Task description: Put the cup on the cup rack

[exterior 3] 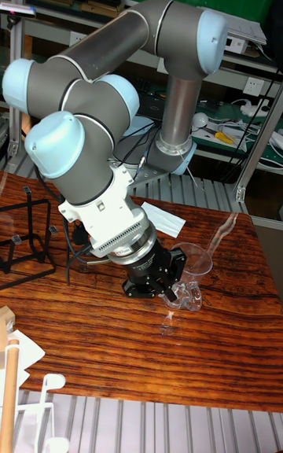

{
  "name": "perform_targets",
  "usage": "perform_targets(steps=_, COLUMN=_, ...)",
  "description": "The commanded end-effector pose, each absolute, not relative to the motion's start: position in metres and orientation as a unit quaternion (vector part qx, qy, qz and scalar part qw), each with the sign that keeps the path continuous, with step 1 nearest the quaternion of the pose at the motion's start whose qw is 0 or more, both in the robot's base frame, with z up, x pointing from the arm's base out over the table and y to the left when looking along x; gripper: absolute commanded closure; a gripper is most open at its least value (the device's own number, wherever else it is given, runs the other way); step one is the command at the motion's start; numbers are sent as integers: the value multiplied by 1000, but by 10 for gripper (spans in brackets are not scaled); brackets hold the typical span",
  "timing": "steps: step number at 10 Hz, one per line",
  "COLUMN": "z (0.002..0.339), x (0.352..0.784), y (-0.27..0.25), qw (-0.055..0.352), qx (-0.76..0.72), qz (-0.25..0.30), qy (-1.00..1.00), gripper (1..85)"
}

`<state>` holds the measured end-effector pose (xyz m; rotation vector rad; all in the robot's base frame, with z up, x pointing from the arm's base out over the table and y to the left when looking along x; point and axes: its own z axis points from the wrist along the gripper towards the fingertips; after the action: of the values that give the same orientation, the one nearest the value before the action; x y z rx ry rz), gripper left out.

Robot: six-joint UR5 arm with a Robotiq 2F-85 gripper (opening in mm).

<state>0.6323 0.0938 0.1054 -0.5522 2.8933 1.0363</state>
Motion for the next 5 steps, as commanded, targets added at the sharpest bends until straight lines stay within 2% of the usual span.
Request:
perform_targets(steps=1, z=108, x=628, y=93, qw=3, qx=-180, qz=336, qy=924, gripper=847)
perform_targets(steps=3, z=107, x=615, y=88, qw=-19, qx=-194, qz=332, qy=923, gripper=847)
perform_targets(steps=5, z=106, x=612, y=87, qw=-24, qx=-197, qz=330, qy=923, gripper=847)
